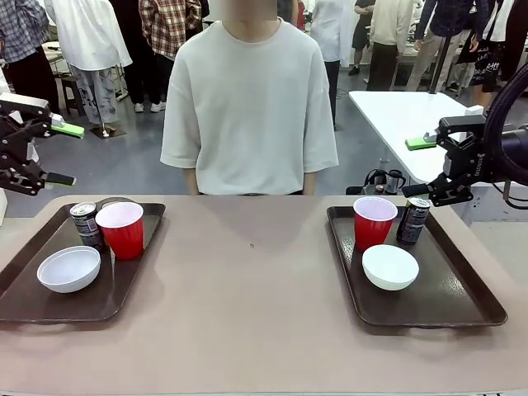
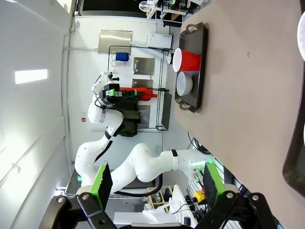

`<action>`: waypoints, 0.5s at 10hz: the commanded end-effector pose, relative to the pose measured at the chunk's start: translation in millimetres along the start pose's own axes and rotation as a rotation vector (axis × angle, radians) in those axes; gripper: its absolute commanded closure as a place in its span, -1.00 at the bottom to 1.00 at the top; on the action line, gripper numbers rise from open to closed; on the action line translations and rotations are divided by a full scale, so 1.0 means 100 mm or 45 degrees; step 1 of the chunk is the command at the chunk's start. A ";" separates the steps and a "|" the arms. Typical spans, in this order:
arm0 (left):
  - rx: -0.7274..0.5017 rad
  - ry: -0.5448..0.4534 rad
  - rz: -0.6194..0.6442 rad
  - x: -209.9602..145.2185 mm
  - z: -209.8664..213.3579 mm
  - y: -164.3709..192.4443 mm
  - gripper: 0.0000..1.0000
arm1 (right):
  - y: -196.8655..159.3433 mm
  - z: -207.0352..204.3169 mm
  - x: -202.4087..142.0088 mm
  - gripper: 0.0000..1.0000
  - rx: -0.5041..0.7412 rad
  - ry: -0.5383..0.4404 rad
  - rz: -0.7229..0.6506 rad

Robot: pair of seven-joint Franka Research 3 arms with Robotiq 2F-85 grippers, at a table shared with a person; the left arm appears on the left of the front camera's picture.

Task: Prepare tableware on both trays.
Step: Pick up a Picnic Bowl from the table and place it on a Handle tray.

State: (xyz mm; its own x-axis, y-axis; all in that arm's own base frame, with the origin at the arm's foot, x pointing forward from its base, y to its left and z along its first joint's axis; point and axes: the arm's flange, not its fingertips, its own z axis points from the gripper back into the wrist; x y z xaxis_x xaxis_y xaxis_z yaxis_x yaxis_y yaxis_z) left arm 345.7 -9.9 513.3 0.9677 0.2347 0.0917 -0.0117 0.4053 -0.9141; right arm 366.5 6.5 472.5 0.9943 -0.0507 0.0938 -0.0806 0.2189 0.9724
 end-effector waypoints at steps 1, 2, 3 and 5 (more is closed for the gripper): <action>0.013 -0.014 -0.042 -0.03 0.07 -0.05 -1.00 | 0.00 0.01 -0.01 -1.00 -0.008 0.018 0.014; 0.013 -0.014 -0.042 -0.03 0.07 -0.05 -1.00 | 0.00 0.01 -0.01 -1.00 -0.008 0.018 0.014; 0.013 -0.014 -0.042 -0.03 0.07 -0.05 -1.00 | 0.00 0.01 -0.01 -1.00 -0.008 0.018 0.014; 0.013 -0.014 -0.042 -0.03 0.07 -0.05 -1.00 | 0.00 0.01 -0.01 -1.00 -0.008 0.018 0.014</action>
State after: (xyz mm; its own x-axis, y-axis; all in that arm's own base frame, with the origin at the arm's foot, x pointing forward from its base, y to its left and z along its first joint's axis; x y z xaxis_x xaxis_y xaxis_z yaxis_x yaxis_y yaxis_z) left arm 340.8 -4.8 520.6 0.9661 0.2371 0.1026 -0.0119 0.4375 -0.8992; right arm 366.4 6.6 472.5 0.9943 -0.0504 0.0938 -0.0806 0.2188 0.9724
